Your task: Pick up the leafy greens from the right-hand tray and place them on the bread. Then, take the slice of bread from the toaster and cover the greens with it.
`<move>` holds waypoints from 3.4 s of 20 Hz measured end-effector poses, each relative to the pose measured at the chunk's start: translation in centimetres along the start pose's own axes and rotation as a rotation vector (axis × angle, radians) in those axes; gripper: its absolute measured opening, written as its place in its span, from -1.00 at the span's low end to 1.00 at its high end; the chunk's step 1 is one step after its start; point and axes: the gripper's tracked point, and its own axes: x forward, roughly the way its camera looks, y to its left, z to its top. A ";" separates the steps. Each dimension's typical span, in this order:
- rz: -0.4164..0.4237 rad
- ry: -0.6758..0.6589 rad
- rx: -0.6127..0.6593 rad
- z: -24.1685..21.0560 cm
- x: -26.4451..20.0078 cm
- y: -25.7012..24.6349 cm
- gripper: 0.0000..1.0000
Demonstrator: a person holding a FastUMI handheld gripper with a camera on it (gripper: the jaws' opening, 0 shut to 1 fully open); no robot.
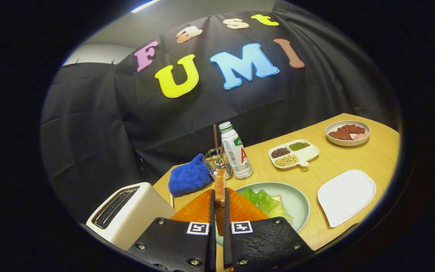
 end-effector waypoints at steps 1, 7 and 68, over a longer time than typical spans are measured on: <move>-0.011 -0.004 -0.018 0.0 -0.1 -0.4 -0.85; -0.038 0.013 -0.054 -0.3 -0.3 -2.6 -0.76; -0.143 -0.261 -0.306 15.8 -14.6 -43.7 0.96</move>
